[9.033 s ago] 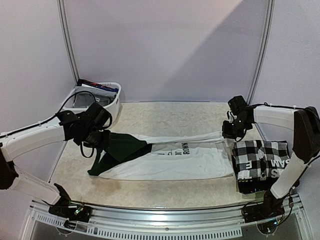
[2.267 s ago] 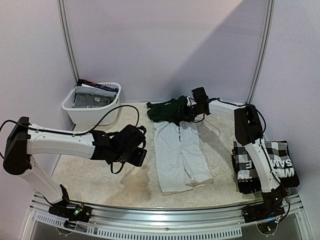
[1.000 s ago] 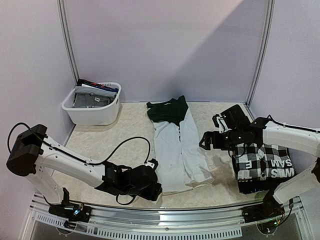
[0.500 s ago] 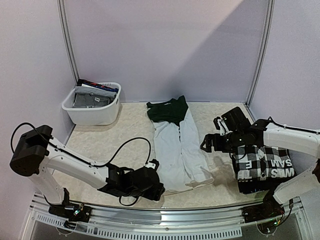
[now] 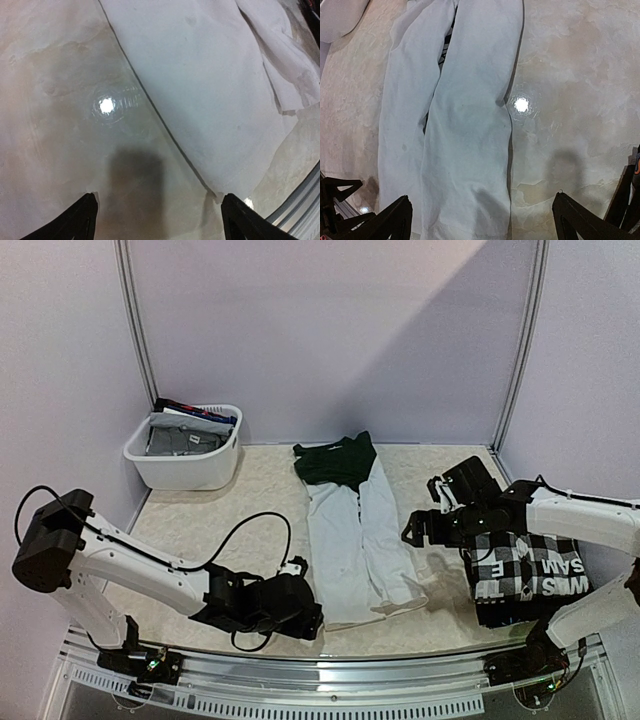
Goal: Fold and stack the mixed laundry pile
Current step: Pick up the rectangle-folded T-shirt from the center of the board.
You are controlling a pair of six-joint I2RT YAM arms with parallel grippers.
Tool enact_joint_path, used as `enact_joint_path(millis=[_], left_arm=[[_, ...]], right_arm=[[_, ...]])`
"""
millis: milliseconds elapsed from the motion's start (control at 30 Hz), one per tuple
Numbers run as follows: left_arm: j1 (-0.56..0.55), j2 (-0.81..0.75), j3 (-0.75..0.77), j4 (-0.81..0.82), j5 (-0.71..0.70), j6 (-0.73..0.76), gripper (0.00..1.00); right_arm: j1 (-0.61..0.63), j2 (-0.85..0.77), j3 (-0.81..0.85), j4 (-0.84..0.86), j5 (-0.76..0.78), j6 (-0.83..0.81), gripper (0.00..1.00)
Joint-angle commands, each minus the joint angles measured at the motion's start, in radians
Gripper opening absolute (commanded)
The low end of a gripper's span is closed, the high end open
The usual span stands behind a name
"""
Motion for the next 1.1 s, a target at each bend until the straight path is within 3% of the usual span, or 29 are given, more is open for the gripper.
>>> enact_joint_path(millis=[0, 367, 767, 933, 1067], left_arm=[[-0.013, 0.049, 0.042, 0.0, -0.028, -0.006, 0.89], [0.004, 0.094, 0.065, 0.036, -0.027, -0.003, 0.93], [0.006, 0.125, 0.075, 0.109, 0.019, 0.017, 0.87], [0.008, 0.154, 0.108, 0.108, 0.032, 0.025, 0.7], [0.008, 0.175, 0.113, 0.117, 0.049, 0.015, 0.65]], right_arm=[[-0.001, 0.0, -0.015, -0.001, 0.017, 0.005, 0.99], [-0.002, 0.018, -0.025, 0.011, 0.007, 0.006, 0.99], [0.0, 0.024, -0.032, 0.023, -0.004, 0.009, 0.99], [0.0, 0.034, -0.032, 0.023, -0.013, 0.007, 0.99], [0.0, 0.03, -0.036, 0.023, -0.013, 0.007, 0.99]])
